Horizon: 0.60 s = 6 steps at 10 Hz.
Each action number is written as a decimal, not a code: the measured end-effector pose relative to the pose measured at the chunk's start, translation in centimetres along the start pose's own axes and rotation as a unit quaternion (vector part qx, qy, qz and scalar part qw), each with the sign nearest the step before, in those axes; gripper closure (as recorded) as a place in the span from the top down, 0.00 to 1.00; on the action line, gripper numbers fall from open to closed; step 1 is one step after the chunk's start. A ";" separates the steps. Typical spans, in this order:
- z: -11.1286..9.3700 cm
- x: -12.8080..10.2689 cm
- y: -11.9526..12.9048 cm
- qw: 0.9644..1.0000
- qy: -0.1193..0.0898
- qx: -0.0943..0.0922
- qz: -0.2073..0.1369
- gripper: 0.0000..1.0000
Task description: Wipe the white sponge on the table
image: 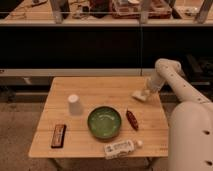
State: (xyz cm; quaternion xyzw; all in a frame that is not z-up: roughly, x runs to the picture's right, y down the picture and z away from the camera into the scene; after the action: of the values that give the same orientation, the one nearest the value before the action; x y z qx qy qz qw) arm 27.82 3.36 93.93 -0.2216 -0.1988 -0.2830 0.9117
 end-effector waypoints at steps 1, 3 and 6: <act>0.6 0.1 -0.3 1.000 0.003 0.008 -0.001 0.00; 1.1 -0.7 -1.3 1.000 0.003 0.005 -0.015 0.00; 3.7 -3.3 -3.3 0.999 -0.012 -0.015 -0.050 0.00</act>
State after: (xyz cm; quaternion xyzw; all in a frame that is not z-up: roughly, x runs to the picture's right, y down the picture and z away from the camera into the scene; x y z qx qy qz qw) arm 22.49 4.26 96.32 -0.2287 -0.2164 -0.3284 0.8905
